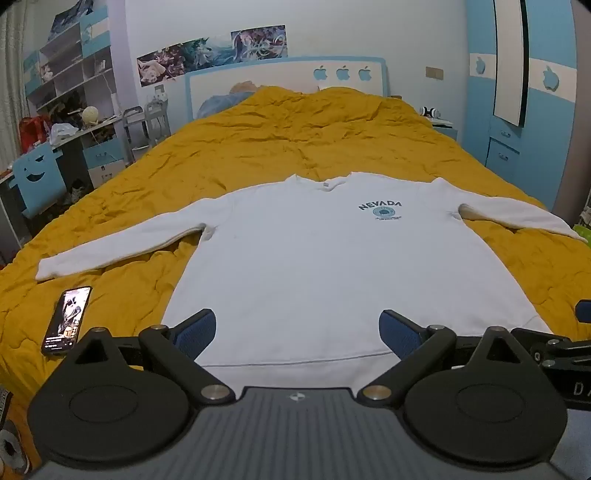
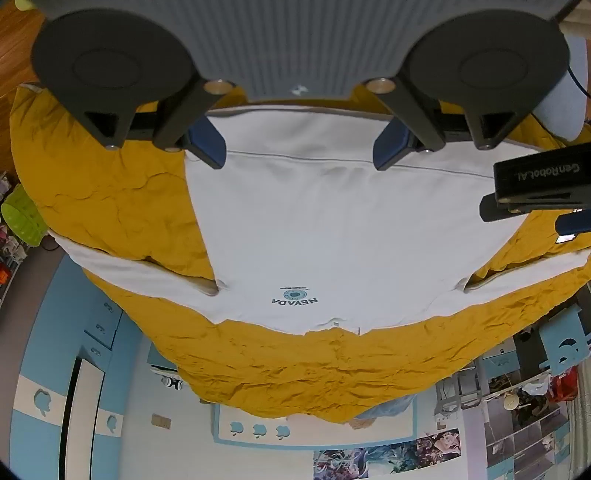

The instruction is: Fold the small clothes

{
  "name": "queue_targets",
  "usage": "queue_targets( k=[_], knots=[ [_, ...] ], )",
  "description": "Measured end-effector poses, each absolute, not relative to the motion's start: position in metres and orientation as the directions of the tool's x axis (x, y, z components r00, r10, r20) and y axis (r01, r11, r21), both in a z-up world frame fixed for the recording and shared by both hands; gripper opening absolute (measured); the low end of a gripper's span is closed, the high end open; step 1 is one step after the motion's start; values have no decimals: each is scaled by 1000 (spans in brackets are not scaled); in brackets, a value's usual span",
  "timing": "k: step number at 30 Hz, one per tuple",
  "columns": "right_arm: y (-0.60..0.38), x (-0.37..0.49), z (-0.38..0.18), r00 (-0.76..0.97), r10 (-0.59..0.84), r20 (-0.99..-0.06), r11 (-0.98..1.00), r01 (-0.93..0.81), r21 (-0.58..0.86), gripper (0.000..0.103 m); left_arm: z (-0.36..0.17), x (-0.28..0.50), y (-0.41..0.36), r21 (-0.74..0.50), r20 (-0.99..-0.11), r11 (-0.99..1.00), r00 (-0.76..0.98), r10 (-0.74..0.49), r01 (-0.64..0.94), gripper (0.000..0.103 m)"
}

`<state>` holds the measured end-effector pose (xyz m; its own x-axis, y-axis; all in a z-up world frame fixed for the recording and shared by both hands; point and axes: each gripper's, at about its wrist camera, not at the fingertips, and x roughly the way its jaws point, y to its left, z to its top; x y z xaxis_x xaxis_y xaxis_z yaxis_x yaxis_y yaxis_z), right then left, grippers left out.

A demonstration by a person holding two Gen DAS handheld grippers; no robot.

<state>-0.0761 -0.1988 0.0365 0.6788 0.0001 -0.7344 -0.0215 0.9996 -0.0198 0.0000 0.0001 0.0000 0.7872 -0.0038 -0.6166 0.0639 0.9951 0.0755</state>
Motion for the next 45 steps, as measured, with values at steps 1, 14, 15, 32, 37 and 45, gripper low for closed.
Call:
queue_targets(
  k=[1, 14, 15, 32, 37, 45],
  knots=[
    [-199, -76, 37, 681, 0, -733, 1000, -21, -19, 83, 0, 0, 0, 72, -615, 995, 788, -5, 63, 103],
    [-198, -77, 37, 677, 1, -736, 1000, -22, -19, 83, 1, -2, 0, 78, -619, 995, 785, 1, 61, 103],
    [-198, -77, 37, 676, 1, -737, 1000, -23, -19, 83, 1, -2, 0, 78, -619, 995, 786, 0, 61, 103],
    [-199, -78, 37, 673, 2, -739, 1000, -24, -19, 83, 1, -3, -2, 78, -620, 995, 785, 0, 61, 103],
    [-199, -78, 37, 673, 2, -739, 1000, -24, -19, 83, 1, -3, -2, 78, -620, 995, 785, 1, 60, 103],
    [-199, -78, 37, 673, 3, -740, 1000, -24, -18, 83, 1, -3, -2, 79, -619, 995, 785, 1, 61, 103]
  ],
)
